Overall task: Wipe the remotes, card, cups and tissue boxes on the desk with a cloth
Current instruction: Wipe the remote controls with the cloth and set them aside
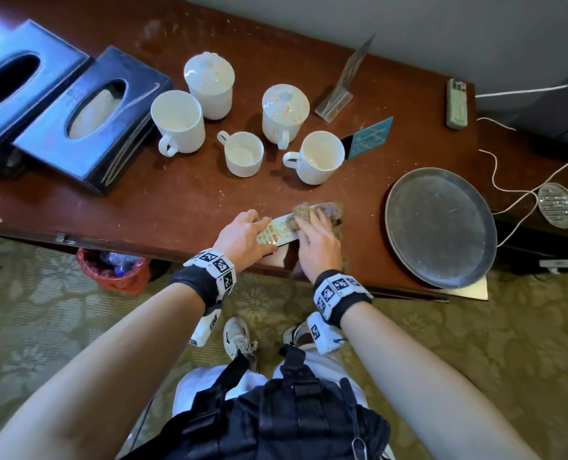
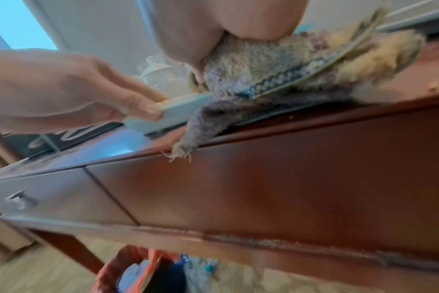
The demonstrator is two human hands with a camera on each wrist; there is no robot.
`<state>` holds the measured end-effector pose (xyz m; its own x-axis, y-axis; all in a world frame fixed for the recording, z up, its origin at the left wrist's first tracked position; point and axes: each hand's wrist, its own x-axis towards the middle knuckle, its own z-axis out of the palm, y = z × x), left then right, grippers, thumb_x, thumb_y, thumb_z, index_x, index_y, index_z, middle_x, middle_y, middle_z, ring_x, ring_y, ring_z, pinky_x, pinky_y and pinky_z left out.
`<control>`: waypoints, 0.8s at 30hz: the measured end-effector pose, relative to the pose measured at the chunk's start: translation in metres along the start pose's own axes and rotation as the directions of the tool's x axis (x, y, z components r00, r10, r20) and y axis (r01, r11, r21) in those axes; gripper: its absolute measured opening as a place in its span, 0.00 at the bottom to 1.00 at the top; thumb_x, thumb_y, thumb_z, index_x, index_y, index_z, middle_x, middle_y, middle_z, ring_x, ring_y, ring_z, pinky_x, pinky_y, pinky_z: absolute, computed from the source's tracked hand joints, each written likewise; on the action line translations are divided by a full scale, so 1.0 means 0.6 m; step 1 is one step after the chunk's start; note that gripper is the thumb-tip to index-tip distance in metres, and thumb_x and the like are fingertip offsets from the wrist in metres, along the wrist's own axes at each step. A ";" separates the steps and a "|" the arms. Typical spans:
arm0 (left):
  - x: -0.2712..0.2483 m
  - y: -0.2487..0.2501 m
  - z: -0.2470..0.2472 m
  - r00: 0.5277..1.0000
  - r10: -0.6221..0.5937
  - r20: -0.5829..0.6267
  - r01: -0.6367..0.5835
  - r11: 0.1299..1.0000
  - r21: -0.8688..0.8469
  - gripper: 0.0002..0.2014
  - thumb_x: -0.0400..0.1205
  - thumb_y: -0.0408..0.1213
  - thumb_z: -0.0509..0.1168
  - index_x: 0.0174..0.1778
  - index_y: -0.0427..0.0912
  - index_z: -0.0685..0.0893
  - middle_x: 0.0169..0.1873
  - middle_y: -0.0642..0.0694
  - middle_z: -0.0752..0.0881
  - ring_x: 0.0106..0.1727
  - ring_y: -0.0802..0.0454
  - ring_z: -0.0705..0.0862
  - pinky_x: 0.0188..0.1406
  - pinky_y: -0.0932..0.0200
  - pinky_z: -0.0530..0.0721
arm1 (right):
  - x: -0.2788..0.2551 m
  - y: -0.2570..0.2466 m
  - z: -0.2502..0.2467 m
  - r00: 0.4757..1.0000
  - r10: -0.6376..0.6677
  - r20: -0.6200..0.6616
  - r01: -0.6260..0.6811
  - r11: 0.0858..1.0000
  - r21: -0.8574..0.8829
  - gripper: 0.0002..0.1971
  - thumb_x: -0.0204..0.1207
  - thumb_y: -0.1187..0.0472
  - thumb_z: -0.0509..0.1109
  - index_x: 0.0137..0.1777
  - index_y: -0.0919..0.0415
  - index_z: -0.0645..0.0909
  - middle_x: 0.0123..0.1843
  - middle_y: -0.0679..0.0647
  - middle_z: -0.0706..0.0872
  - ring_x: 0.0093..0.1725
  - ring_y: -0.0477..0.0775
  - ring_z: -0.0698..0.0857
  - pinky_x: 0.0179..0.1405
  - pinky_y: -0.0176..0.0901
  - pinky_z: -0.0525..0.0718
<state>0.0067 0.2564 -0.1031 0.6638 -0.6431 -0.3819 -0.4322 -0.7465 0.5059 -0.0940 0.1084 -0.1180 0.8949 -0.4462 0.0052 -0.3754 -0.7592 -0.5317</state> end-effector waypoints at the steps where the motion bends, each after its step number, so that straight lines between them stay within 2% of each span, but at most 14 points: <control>1: 0.000 0.000 0.000 1.000 -0.003 -0.007 0.003 1.000 -0.003 0.36 0.81 0.52 0.71 0.82 0.42 0.70 0.61 0.45 0.74 0.66 0.48 0.73 0.63 0.51 0.77 | -0.008 -0.003 0.004 0.999 -0.048 0.002 0.048 0.999 0.007 0.17 0.83 0.65 0.64 0.71 0.59 0.82 0.77 0.62 0.76 0.80 0.64 0.69 0.80 0.55 0.63; 4: 0.000 0.001 0.000 1.000 -0.009 -0.005 0.009 1.000 -0.016 0.36 0.81 0.52 0.71 0.82 0.42 0.70 0.61 0.46 0.74 0.67 0.49 0.73 0.64 0.53 0.76 | -0.022 0.010 -0.007 0.988 -0.127 0.091 0.130 0.991 -0.032 0.20 0.86 0.53 0.61 0.77 0.49 0.76 0.82 0.59 0.70 0.84 0.58 0.62 0.84 0.57 0.58; 6: 0.000 0.002 -0.001 1.000 -0.014 -0.002 0.014 1.000 -0.014 0.36 0.81 0.52 0.70 0.83 0.42 0.69 0.61 0.46 0.74 0.67 0.49 0.73 0.64 0.54 0.76 | -0.010 0.019 -0.009 0.987 -0.072 0.146 0.082 0.995 -0.061 0.22 0.87 0.46 0.57 0.81 0.42 0.69 0.86 0.55 0.61 0.86 0.54 0.52 0.85 0.60 0.49; 8: -0.001 0.003 0.001 1.000 -0.021 -0.001 0.021 1.000 -0.019 0.36 0.81 0.52 0.70 0.83 0.41 0.69 0.61 0.46 0.73 0.66 0.49 0.72 0.64 0.55 0.75 | 0.009 0.012 0.001 0.993 -0.013 0.114 0.020 0.998 -0.060 0.22 0.88 0.45 0.54 0.81 0.41 0.68 0.87 0.54 0.56 0.87 0.56 0.48 0.84 0.63 0.46; 11: -0.003 0.005 0.002 0.999 -0.036 0.004 0.036 0.999 -0.025 0.36 0.82 0.52 0.70 0.84 0.42 0.67 0.62 0.46 0.73 0.66 0.49 0.72 0.64 0.56 0.73 | 0.040 -0.004 0.021 0.996 0.077 0.045 -0.074 0.996 -0.058 0.21 0.88 0.48 0.55 0.79 0.45 0.73 0.86 0.58 0.59 0.85 0.63 0.52 0.83 0.67 0.49; 14: -0.003 0.002 0.006 0.999 -0.033 0.000 0.033 0.999 -0.021 0.36 0.81 0.52 0.70 0.84 0.43 0.67 0.61 0.47 0.73 0.64 0.49 0.73 0.61 0.55 0.75 | 0.059 -0.007 0.022 0.991 0.130 -0.016 -0.130 0.991 -0.035 0.19 0.87 0.52 0.58 0.74 0.51 0.79 0.83 0.61 0.68 0.83 0.68 0.60 0.82 0.66 0.55; 15: -0.002 0.002 0.007 0.999 -0.036 -0.002 0.036 0.999 -0.021 0.36 0.81 0.52 0.70 0.84 0.43 0.68 0.61 0.47 0.73 0.64 0.49 0.73 0.61 0.55 0.75 | 0.058 -0.009 0.021 0.993 0.115 -0.027 -0.116 0.993 -0.029 0.18 0.87 0.53 0.59 0.73 0.52 0.81 0.81 0.61 0.70 0.82 0.68 0.62 0.82 0.64 0.57; 17: -0.002 0.004 0.007 0.999 -0.041 -0.012 0.041 0.999 -0.026 0.35 0.81 0.51 0.70 0.83 0.42 0.69 0.61 0.46 0.73 0.65 0.48 0.73 0.61 0.54 0.75 | 0.041 -0.015 0.021 1.000 0.007 -0.016 -0.007 1.000 -0.031 0.17 0.87 0.55 0.60 0.71 0.55 0.82 0.79 0.60 0.74 0.81 0.66 0.65 0.81 0.59 0.60; 20: 0.001 0.005 0.007 0.999 -0.033 -0.014 0.033 0.999 -0.017 0.35 0.82 0.51 0.70 0.82 0.41 0.69 0.62 0.45 0.74 0.67 0.48 0.72 0.64 0.54 0.75 | 0.007 -0.008 0.016 0.990 -0.137 0.043 0.138 0.990 -0.012 0.17 0.87 0.57 0.62 0.72 0.55 0.81 0.79 0.59 0.75 0.82 0.61 0.67 0.80 0.50 0.62; 22: 0.001 0.003 0.006 0.999 -0.039 -0.015 0.038 0.999 -0.020 0.35 0.82 0.52 0.70 0.82 0.42 0.69 0.62 0.46 0.74 0.67 0.49 0.72 0.65 0.54 0.75 | 0.012 0.012 0.007 0.983 -0.180 0.020 0.181 0.982 -0.055 0.17 0.85 0.58 0.63 0.70 0.57 0.83 0.75 0.62 0.78 0.78 0.62 0.73 0.77 0.51 0.68; 24: 0.002 0.002 0.007 0.999 -0.041 -0.008 0.041 0.999 -0.033 0.35 0.81 0.52 0.70 0.82 0.43 0.69 0.61 0.46 0.73 0.66 0.49 0.72 0.64 0.53 0.76 | 0.027 0.029 -0.007 0.991 -0.133 -0.018 0.130 0.987 -0.092 0.16 0.83 0.60 0.64 0.67 0.60 0.85 0.72 0.64 0.81 0.75 0.65 0.77 0.74 0.57 0.76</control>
<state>0.0044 0.2538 -0.1062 0.6857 -0.6103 -0.3967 -0.3842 -0.7664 0.5148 -0.0872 0.0859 -0.1240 0.9323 -0.3501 0.0909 -0.2761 -0.8512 -0.4462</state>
